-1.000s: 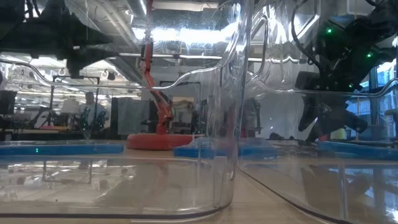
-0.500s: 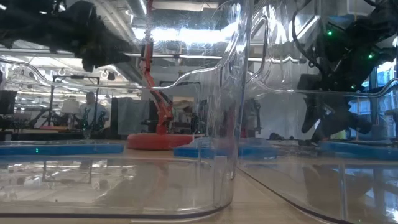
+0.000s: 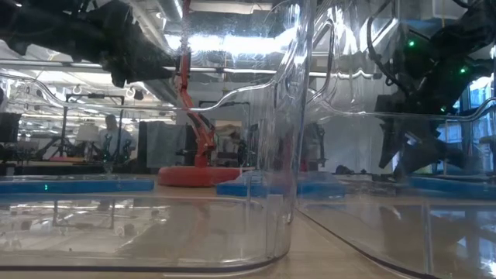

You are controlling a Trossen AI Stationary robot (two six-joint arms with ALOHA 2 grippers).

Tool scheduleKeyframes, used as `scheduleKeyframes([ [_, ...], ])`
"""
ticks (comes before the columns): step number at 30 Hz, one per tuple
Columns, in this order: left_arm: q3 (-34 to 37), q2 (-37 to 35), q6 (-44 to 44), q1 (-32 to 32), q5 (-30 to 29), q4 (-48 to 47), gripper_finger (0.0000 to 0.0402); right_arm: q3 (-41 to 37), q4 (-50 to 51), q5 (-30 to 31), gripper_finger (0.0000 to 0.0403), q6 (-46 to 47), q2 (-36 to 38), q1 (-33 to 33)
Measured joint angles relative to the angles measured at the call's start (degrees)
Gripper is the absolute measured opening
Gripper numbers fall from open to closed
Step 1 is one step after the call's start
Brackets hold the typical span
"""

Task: Pick & place jewel cases by type
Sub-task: Put the top right black cd case into the right transparent bin

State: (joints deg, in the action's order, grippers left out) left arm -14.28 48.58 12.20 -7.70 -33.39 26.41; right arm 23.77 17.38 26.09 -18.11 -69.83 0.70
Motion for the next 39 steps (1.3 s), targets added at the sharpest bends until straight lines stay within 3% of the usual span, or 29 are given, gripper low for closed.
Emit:
scheduleKeyframes([
  [8,-0.05,0.13,-0.59,0.00,0.38,2.73,0.0212,-0.02,-2.31,-0.28,0.0218,-1.12,-3.93,1.83],
  [17,-0.07,0.31,-0.97,0.00,-0.66,2.56,0.0212,0.24,-7.83,7.40,0.0218,-4.72,-10.61,1.72],
  [23,-0.07,0.31,-1.00,0.00,-0.67,2.58,0.0212,0.19,-8.45,8.00,0.0216,-4.92,-11.87,1.76],
  [35,-0.07,0.31,-1.00,0.00,-0.68,2.58,0.0212,0.11,-8.34,6.40,0.0102,-4.94,-12.58,1.83],
  [39,-0.07,0.31,-1.00,0.00,-0.68,2.57,0.0212,0.06,-8.23,6.90,0.0082,-4.96,-12.58,1.83],
])
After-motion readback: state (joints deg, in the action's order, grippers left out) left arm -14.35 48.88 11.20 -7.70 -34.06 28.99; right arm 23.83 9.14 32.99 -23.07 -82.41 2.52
